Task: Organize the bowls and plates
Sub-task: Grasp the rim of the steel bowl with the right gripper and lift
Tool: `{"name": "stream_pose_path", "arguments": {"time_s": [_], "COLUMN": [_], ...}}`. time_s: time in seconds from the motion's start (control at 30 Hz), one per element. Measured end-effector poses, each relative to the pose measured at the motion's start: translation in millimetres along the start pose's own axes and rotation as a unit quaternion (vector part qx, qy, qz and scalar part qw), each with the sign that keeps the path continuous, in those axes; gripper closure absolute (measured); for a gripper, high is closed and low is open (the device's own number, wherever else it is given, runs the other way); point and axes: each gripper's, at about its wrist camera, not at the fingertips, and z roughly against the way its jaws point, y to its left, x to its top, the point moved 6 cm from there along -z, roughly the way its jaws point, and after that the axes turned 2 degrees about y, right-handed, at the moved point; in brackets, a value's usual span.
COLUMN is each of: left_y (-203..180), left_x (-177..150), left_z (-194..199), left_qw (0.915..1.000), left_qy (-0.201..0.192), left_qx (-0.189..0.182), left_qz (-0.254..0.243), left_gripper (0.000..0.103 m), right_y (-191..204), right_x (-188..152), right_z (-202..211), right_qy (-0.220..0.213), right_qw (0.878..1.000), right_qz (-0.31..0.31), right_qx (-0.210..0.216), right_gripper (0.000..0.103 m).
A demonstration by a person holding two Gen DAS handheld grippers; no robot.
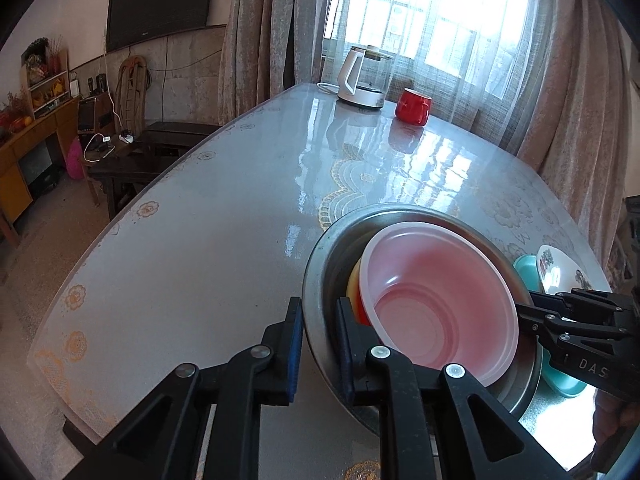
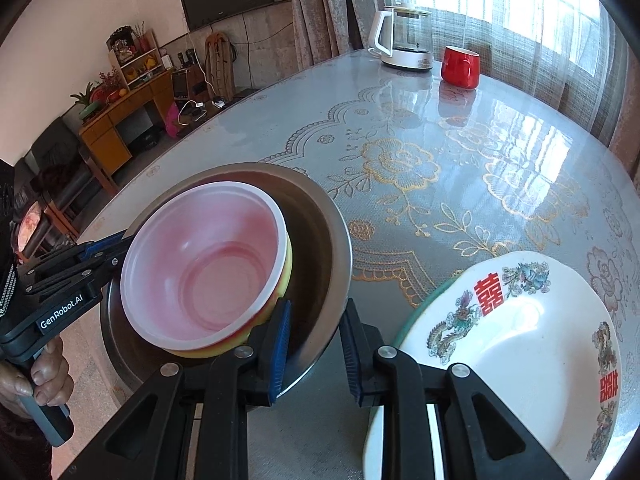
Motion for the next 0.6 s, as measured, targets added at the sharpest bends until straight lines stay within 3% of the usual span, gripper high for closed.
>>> {"name": "stream_pose_path", "arguments": {"time_s": [0.6], "left_y": [3.6], "left_x": [-2.3], "left_z": [5.2], "left_qw": [0.9997], "left_qy": [-0.012], "left_qx": [-0.007], "left_qz": [0.019], "left_gripper": [0.087], "right_y": [0.7], "right_x": [1.5], "right_z": [-5.8], "right_qy": [0.004], "right_qw": [1.000], "right_qz": [-0.001], "right_qx": [-0.005], "right_gripper": [0.081]}}
